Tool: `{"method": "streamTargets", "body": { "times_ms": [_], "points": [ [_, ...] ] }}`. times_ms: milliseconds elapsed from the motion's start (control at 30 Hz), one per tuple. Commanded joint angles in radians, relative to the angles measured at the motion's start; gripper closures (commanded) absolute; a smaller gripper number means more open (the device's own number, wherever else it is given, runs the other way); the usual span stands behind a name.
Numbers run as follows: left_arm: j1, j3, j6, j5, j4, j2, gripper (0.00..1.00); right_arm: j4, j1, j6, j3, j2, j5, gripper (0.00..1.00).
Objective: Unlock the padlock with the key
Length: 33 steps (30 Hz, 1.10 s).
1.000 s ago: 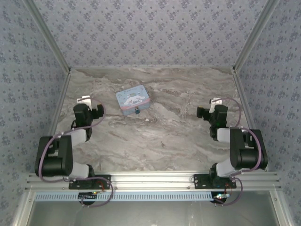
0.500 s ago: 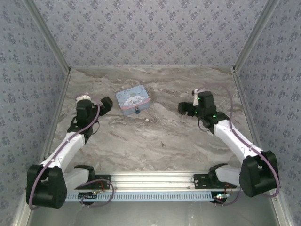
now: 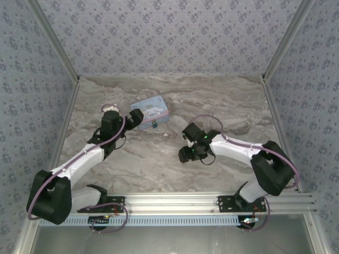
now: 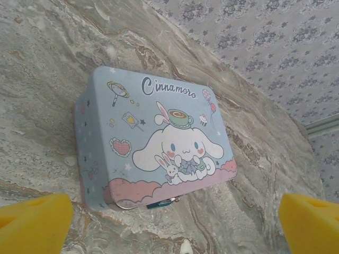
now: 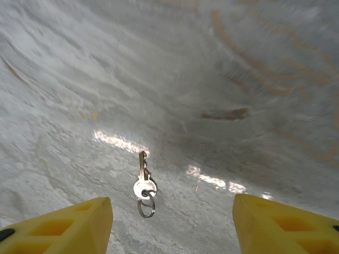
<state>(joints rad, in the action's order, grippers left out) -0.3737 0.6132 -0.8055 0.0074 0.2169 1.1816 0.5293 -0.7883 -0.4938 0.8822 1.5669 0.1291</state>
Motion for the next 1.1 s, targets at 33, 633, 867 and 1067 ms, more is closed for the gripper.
{"method": "streamTargets", "body": {
  "times_ms": [33, 633, 867, 1067],
  "points": [
    [-0.009, 0.036, -0.011, -0.014, 0.030, 0.002, 0.01, 0.058, -0.034, -0.019, 0.065, 0.054, 0.006, 0.48],
    [-0.011, 0.042, 0.000, -0.037, 0.002, 0.000, 0.01, 0.183, -0.111, 0.003, 0.182, 0.191, -0.115, 0.61],
    [-0.012, 0.042, 0.002, -0.040, -0.005, 0.001, 0.01, 0.264, -0.161, 0.001, 0.239, 0.248, -0.200, 0.65],
    [-0.011, 0.039, 0.000, -0.041, -0.011, 0.001, 0.00, 0.319, -0.199, -0.002, 0.268, 0.279, -0.259, 0.68]
  ]
}}
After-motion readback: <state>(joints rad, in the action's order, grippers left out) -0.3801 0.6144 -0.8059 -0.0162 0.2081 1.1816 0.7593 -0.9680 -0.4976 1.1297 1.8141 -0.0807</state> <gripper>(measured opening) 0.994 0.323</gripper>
